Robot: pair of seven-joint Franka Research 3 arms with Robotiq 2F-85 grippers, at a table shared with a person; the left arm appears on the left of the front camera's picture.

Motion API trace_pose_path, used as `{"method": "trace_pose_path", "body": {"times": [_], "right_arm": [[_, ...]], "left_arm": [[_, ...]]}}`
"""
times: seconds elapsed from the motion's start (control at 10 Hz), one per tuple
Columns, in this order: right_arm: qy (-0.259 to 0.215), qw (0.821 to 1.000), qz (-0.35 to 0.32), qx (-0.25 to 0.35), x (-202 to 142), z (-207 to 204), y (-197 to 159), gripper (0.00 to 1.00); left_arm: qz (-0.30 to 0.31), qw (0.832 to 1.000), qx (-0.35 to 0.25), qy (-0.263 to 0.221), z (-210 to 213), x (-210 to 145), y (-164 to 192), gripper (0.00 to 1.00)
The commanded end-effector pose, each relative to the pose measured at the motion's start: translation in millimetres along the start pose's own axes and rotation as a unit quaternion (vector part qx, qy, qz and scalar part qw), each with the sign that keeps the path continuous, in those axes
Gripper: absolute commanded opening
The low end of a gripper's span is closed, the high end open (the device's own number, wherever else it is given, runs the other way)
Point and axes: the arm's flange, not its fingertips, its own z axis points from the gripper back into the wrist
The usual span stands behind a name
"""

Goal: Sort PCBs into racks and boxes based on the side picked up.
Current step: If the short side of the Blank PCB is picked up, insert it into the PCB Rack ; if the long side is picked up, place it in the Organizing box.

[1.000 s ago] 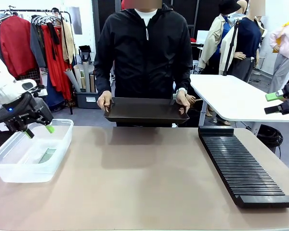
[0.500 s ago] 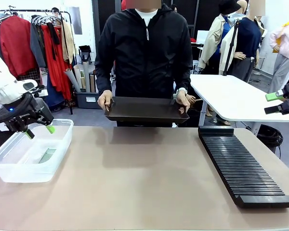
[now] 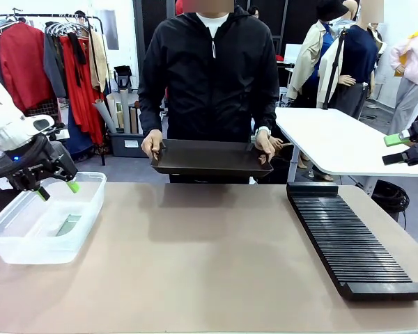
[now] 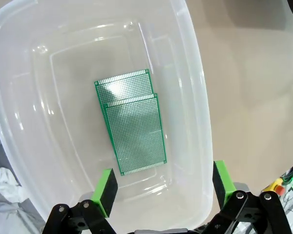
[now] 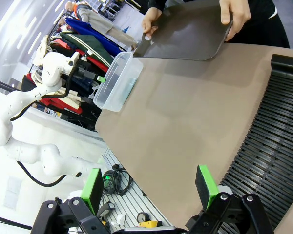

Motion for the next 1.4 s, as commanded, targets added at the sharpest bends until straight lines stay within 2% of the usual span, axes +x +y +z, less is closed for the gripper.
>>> {"method": "trace_pose_path", "body": {"times": [0.0,0.1,0.3,0.4,0.6,0.8,1.1,1.3], "right_arm": [[0.001,1.000,-0.001,0.000,1,0,2,1.00],[0.001,1.000,-0.001,0.000,1,0,2,1.00],[0.001,1.000,-0.001,0.000,1,0,2,1.00],[0.001,1.000,-0.001,0.000,1,0,2,1.00],[0.001,1.000,-0.001,0.000,1,0,2,1.00],[0.001,1.000,-0.001,0.000,1,0,2,1.00],[0.001,1.000,-0.001,0.000,1,0,2,1.00],[0.001,1.000,-0.001,0.000,1,0,2,1.00]], "left_arm": [[-0.006,1.000,-0.001,-0.005,1,-1,2,1.00],[0.000,1.000,0.000,0.000,0,0,0,1.00],[-0.016,0.995,-0.082,-0.048,11,17,-32,1.00],[-0.007,0.991,-0.116,-0.059,21,24,-35,1.00],[0.006,0.975,-0.215,-0.058,44,34,-38,1.00],[-0.020,0.958,-0.281,-0.058,57,27,-43,1.00],[-0.079,0.933,-0.341,-0.079,86,10,-26,1.00],[-0.104,0.928,-0.347,-0.082,97,-7,-11,1.00]]}}
